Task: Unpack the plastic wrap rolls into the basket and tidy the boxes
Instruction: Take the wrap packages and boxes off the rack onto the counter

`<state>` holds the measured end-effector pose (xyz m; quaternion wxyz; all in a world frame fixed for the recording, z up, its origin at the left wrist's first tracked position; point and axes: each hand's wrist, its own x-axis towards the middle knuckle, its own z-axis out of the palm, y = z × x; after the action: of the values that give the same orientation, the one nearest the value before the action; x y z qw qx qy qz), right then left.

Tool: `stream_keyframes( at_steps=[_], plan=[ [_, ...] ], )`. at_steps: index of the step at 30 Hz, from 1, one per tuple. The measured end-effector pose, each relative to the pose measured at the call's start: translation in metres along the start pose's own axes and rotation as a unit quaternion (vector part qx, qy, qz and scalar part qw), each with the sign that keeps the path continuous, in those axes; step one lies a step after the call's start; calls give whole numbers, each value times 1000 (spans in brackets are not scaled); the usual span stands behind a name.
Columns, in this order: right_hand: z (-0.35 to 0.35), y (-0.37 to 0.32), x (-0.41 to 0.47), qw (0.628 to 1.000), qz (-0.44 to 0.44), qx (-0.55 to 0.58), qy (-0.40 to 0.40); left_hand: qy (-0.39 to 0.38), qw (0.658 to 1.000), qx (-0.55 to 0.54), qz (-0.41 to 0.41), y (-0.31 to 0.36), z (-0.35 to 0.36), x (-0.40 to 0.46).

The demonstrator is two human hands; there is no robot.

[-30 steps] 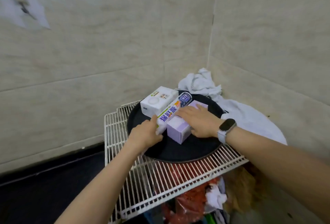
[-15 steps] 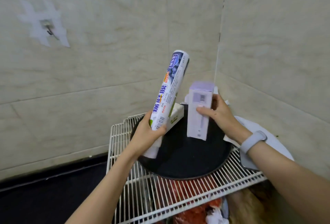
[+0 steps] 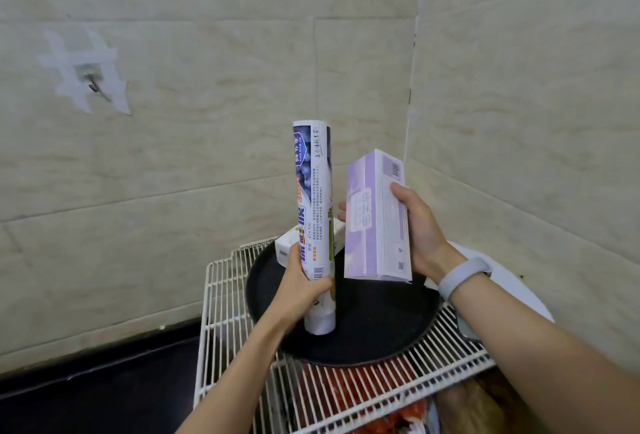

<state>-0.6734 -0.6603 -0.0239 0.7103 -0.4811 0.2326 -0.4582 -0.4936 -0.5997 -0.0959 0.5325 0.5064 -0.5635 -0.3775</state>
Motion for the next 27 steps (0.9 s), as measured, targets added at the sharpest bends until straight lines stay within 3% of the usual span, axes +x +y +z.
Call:
stream_keyframes(
  at_steps=[5, 12, 16, 22, 27],
  plan=[
    [7, -2, -1, 1000, -4, -31, -2, -46, 998, -1, 53, 27, -8, -1],
    [3, -3, -12, 1000, -13, -20, -16, -3, 997, 20, 79, 34, -3, 1],
    [-10, 12, -21, 1000, -3, -18, 18, 44, 997, 34, 47, 18, 2, -10],
    [-4, 26, -22, 994, 45, -50, 86, 135, 988, 44, 65, 35, -17, -18],
    [56, 35, -13, 996, 55, -56, 52, 245, 966, 44, 63, 72, -78, -48]
  ],
)
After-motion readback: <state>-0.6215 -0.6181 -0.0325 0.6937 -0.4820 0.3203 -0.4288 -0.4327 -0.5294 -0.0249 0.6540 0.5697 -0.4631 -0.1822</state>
